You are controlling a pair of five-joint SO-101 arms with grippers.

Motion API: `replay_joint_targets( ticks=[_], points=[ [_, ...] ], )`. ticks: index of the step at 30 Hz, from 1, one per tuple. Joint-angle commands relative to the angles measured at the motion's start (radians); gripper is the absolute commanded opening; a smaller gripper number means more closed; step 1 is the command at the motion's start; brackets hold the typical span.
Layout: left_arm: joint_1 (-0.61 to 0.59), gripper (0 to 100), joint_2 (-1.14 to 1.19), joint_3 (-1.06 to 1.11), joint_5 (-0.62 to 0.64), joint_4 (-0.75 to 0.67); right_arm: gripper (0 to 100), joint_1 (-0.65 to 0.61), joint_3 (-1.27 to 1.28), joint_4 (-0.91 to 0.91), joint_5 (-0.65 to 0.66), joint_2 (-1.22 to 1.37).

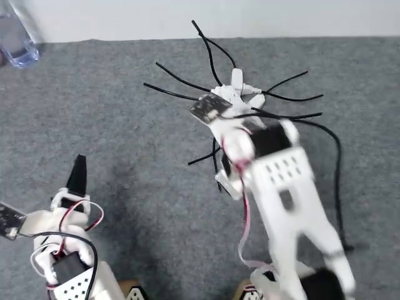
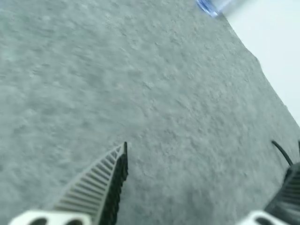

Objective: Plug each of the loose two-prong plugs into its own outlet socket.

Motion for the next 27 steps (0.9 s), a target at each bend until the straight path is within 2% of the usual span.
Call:
replay_joint_targets(
  ticks=[1,4,7,12,15,19,27],
  points=[
    [0.08,47,-0.011,-0.015,-0.091,-0.032,36.1,0.01,0.091,0.038,-0.006,-0.223],
    [0.176,47,-0.011,-0.012,-0.239,-0.031,36.1,0.039,0.218,0.019,-0.006,-0.372],
    [0.239,47,-0.011,-0.033,-0.345,-0.029,36.1,0.142,0.347,-0.039,-0.005,-0.533],
    [0.244,47,-0.011,-0.116,-0.505,-0.025,36.1,0.378,0.571,-0.22,-0.005,-0.803],
    [0.244,47,-0.011,-0.151,-0.583,-0.012,36.1,0.46,0.687,-0.309,-0.005,-0.954],
    [0.252,47,-0.011,-0.217,-0.666,0.095,36.1,0.481,0.822,-0.397,-0.003,-1.119],
    [0.252,47,-0.011,-0.317,-0.701,0.324,36.1,0.483,1.005,-0.429,-0.005,-1.374]
  ],
)
